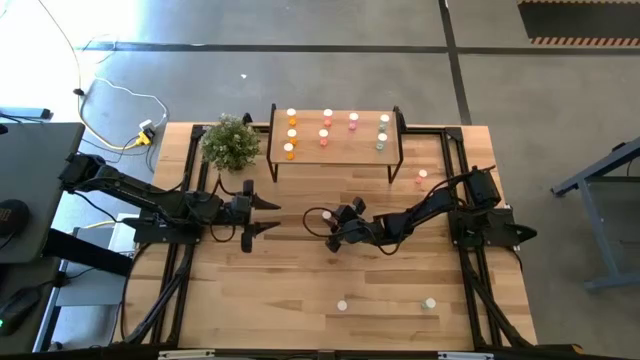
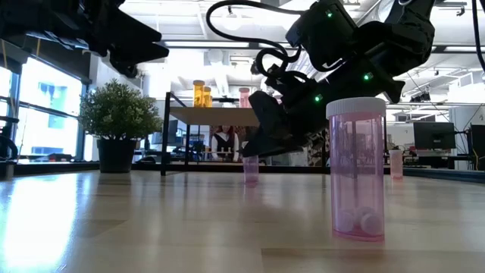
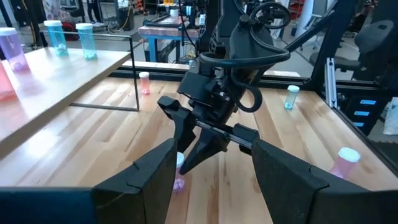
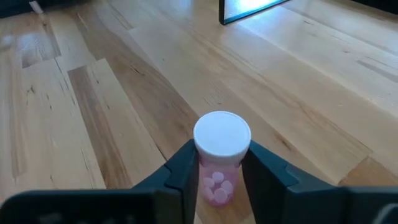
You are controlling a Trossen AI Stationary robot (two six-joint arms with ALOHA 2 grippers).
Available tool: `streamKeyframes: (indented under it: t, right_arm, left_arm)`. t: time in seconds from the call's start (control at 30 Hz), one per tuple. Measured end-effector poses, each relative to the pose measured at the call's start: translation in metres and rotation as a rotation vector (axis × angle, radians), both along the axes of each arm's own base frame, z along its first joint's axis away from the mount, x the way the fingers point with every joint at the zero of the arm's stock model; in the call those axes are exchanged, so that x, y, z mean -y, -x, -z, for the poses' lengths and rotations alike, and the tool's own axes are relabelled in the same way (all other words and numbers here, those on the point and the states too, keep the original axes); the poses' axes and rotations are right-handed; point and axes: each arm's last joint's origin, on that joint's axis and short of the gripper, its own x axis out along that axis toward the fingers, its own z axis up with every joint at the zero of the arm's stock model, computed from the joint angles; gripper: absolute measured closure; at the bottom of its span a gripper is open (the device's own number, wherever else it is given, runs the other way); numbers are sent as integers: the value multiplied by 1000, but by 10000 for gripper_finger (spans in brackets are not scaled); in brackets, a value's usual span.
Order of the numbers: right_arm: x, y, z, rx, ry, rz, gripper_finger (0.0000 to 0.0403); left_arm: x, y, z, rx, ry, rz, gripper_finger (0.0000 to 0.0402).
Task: Pick and place medicine bottles onto shelf by color
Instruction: Put the top purple pill bottle aligned with the other purple pill bottle on the shelf
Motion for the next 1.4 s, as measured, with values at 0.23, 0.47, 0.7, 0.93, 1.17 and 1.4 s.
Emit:
streamKeyframes:
  t: [0.23, 0.47, 0.7, 0.93, 1.17, 1.4]
  right_arm:
    - [-1, -3, -5, 55, -8, -1, 309]
    - [0, -3, -22, 99, 34, -24, 310]
    - [6, 4, -66, 156, 152, -17, 310]
    - [27, 23, -120, 202, 244, 12, 310]
    - [52, 59, -169, 206, 321, 126, 310]
    - [76, 83, -199, 230, 415, 198, 310]
  left_arm:
    - [-2, 0, 0, -14, -82, -61, 202]
    - [-5, 1, -1, -30, -155, -142, 202]
    - [-5, 1, -1, -25, -161, -152, 202]
    - [-5, 1, -1, -24, -160, -149, 202]
    - [-5, 1, -1, -24, -160, -145, 202]
    - [-5, 1, -1, -22, -150, -146, 202]
